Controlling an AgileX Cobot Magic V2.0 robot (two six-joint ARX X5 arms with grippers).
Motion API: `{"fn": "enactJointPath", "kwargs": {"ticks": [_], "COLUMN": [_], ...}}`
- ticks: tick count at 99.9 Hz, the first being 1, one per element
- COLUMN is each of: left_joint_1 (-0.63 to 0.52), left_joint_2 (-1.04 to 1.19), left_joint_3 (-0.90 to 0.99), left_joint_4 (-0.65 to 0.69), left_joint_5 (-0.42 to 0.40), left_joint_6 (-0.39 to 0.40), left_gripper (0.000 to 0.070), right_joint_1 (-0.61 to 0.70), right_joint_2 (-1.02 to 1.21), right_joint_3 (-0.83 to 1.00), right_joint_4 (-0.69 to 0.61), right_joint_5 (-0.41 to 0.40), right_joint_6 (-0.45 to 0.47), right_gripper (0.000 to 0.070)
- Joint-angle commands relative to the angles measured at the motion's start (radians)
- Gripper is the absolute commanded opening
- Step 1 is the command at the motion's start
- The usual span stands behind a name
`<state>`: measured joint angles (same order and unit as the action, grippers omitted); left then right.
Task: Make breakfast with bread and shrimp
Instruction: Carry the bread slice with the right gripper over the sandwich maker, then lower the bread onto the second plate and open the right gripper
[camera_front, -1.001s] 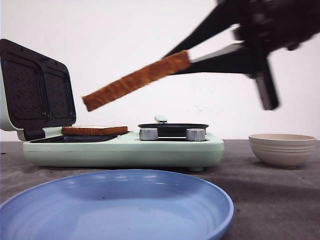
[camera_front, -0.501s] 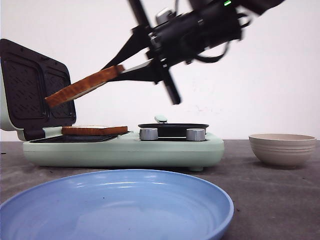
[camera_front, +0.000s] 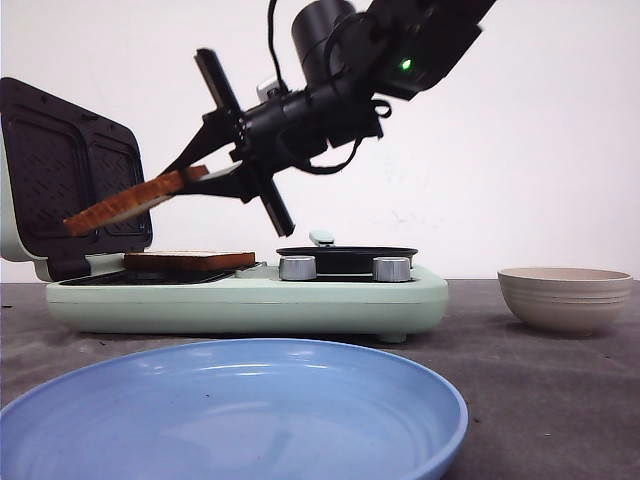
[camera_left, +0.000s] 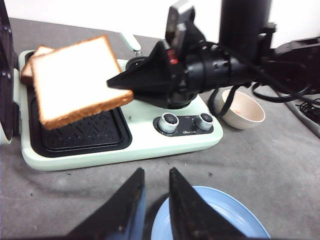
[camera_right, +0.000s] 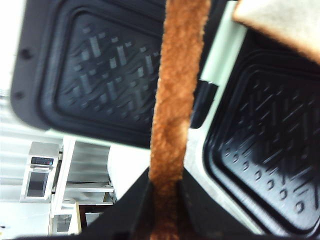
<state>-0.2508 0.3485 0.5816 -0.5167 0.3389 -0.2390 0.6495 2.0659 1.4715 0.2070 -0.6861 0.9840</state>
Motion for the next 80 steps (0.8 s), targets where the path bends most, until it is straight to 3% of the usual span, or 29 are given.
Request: {"fn": "enactJointPath", "kwargs": {"ticks": [1, 17, 80], "left_joint_1": [-0.001, -0.001, -0.001], "left_joint_2": [0.002, 0.002, 0.002], "left_joint_3": [0.003, 0.003, 0.003], "left_joint_4": [0.016, 0.016, 0.016], "left_joint_5": [-0.003, -0.003, -0.003], "left_joint_6": [-0.002, -0.002, -0.001], "left_gripper": [0.0, 0.0, 0.0], "right_joint_1": [0.014, 0.031, 0.082], "right_joint_2": [0.031, 0.034, 0.052], "right_joint_3": [0.029, 0.029, 0.029], "right_joint_4": [-0.007, -0.021, -0.134], "right_joint_5": [0.014, 0.086, 0.177], "right_joint_6": [0.011, 0.003, -0.036], "right_gripper": [0.0, 0.0, 0.0]}}
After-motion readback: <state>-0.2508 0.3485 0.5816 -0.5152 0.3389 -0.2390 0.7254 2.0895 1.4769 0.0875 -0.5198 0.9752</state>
